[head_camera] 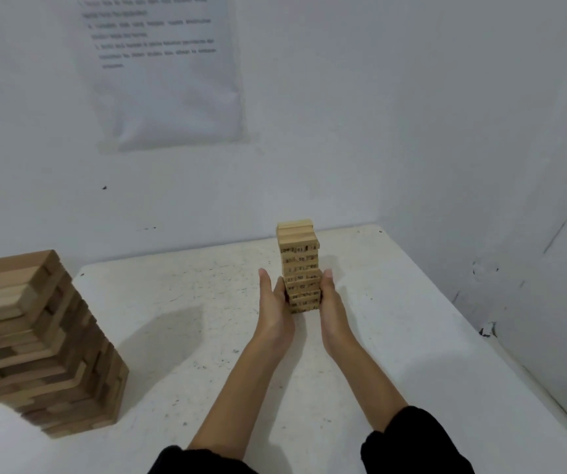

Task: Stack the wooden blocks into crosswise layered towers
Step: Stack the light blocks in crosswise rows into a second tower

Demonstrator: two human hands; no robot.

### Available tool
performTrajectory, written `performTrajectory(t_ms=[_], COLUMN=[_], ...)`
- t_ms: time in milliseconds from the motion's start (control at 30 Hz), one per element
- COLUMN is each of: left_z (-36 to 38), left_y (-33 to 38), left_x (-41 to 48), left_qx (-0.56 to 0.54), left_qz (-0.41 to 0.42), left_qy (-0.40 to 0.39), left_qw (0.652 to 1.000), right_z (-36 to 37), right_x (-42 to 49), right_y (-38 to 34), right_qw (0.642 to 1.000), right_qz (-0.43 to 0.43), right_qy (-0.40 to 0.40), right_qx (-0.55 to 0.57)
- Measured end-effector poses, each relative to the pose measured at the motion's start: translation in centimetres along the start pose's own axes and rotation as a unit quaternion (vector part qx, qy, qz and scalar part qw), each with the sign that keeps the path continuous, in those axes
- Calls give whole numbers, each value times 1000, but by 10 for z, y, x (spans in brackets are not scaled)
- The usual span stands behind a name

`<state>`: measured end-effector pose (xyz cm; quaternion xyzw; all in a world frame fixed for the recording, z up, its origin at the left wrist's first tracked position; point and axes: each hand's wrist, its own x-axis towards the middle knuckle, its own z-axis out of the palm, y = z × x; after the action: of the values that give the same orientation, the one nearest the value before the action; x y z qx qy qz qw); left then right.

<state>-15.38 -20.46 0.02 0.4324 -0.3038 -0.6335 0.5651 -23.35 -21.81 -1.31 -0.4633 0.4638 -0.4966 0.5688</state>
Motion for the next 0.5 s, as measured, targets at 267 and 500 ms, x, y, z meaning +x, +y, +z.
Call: performTrajectory(t_ms=[267,500], left_z=[-36,-53], left_y=[25,32], left_x=[34,44], left_qx=[25,44], left_qz=[13,25], left_qy=[13,17], left_qw=[1000,999], right_z=[38,53], right_x=[39,52], right_y=[7,8], right_qw=[1000,999], right_qz=[-3,-8], right_qy=[-23,-33], right_qx=[8,-8])
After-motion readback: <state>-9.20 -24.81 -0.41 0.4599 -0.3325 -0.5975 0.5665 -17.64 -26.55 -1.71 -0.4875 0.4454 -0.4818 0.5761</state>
